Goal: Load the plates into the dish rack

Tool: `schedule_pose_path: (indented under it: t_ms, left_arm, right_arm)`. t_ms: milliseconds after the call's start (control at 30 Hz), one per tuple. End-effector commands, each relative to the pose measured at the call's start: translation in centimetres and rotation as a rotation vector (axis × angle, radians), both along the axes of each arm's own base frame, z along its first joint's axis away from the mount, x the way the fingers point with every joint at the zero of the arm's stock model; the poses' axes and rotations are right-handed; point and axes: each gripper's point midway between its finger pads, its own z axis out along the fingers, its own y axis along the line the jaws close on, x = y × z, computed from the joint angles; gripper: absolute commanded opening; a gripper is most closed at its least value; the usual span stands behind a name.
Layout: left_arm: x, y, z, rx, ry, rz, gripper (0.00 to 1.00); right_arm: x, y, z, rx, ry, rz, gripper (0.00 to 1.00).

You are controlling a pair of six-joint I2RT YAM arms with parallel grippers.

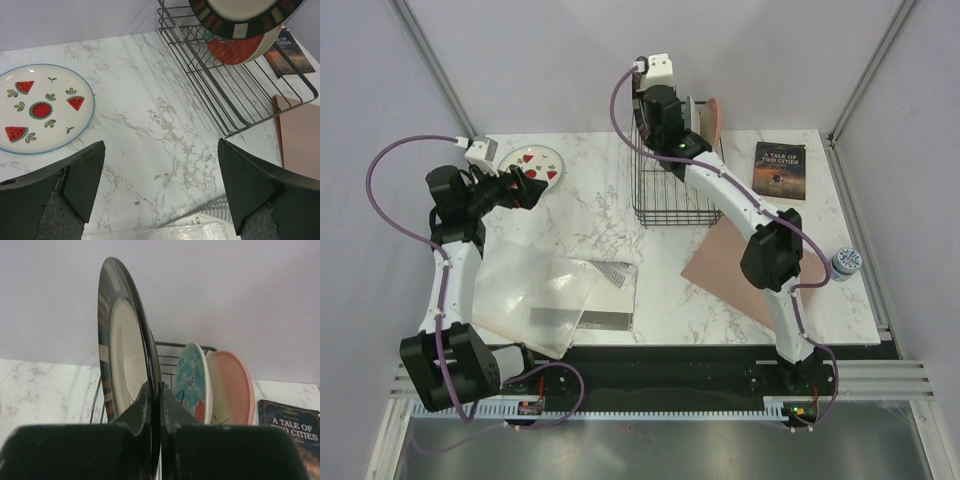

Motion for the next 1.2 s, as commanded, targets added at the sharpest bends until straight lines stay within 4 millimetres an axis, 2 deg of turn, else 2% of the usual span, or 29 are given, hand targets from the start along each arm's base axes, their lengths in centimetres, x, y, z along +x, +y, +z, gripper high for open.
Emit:
schedule_pose_path:
  t_ms: [0, 33, 100, 133, 200, 300, 600, 867, 1000, 1167]
  left_arm:
    - [-1.3, -0.4, 1.4, 0.005, -0.060, 0.005, 1.00]
    - [-1.5, -0.5, 1.3, 0.008, -0.061, 0.003, 1.00]
    - [-1.8, -0.5, 1.0, 0.011, -0.055, 0.001, 1.00]
    - [-1.9, -0.6, 0.9, 0.014, -0.054, -0.002, 1.00]
    - [-2.0, -0.6, 0.7, 0.019, -0.054, -0.001, 1.00]
    - [-2.2, -0.5, 0.5, 0.031, -0.058, 0.003, 1.00]
    - [-2.2, -0.4, -0.7, 0.039, -0.037, 0.001, 1.00]
    - [-2.0, -0.2, -1.5, 0.037, -0.012, 0.009, 1.00]
    - [-2.0, 0.0, -2.1, 0.034, 0.013, 0.022, 1.00]
    - [-1.9, 0.3, -3.2, 0.030, 0.059, 0.045, 1.00]
  right_arm:
    - [-0.9, -3.8, 9.3, 0.092, -0.256, -0.306, 0.00]
    - [-0.6, -3.7, 8.6, 0.072, -0.248, -0.316, 0.00]
    - [-0.8, -3.9, 8.5, 0.028, -0.246, -0.349, 0.00]
    - [-0.5, -3.6, 7.5, -0.006, -0.229, -0.360, 0.00]
    - [-0.8, -4.5, 7.1, -0.055, -0.207, -0.427, 0.00]
    - [-0.6, -5.1, 5.3, -0.104, -0.170, -0.466, 0.00]
    - [0.0, -4.9, 2.6, -0.180, -0.115, -0.462, 0.00]
    - [1.5, -4.1, -1.5, -0.243, -0.053, -0.429, 0.00]
    - [2.6, -4.4, -3.5, -0.251, -0.027, -0.425, 0.00]
    - [3.6, -4.6, -5.1, -0.251, -0.010, -0.408, 0.00]
